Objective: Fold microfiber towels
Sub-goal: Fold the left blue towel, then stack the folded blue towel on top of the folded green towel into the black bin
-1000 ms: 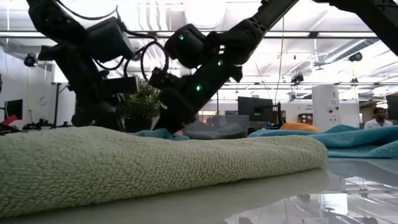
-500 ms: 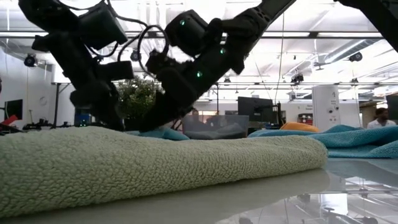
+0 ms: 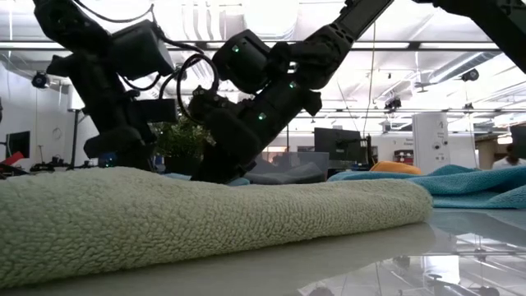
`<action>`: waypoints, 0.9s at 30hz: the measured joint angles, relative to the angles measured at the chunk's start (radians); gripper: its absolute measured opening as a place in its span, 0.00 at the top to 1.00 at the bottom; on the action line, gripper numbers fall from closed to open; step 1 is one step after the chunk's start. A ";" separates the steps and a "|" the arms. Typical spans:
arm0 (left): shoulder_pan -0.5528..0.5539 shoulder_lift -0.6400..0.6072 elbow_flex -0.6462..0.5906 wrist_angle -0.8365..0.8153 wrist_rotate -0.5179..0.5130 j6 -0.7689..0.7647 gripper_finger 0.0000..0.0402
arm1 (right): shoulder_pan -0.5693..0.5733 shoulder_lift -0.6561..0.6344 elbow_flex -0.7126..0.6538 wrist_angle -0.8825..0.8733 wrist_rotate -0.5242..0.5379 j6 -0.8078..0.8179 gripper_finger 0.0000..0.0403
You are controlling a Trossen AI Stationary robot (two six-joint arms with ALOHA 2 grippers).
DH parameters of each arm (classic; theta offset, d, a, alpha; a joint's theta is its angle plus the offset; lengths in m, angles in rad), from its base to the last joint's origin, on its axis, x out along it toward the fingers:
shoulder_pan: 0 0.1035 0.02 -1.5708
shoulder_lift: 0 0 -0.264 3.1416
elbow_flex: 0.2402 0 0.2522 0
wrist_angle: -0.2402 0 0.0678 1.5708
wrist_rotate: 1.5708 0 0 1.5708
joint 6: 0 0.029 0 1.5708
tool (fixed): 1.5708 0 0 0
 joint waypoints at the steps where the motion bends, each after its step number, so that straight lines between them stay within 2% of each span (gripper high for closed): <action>1: 0.001 -0.016 0.000 -0.018 0.000 0.008 1.00 | 0.000 -0.008 -0.001 -0.006 0.001 -0.002 0.98; 15: 0.001 -0.220 -0.004 -0.142 -0.019 -0.009 1.00 | -0.033 -0.128 -0.004 -0.052 -0.002 -0.010 0.96; 22: -0.031 -0.245 -0.008 -0.120 -0.018 -0.106 1.00 | -0.118 -0.179 0.000 -0.176 0.009 0.089 0.78; 27: -0.068 -0.178 -0.030 0.073 -0.020 -0.113 1.00 | -0.171 -0.164 0.007 -0.210 0.006 0.173 0.61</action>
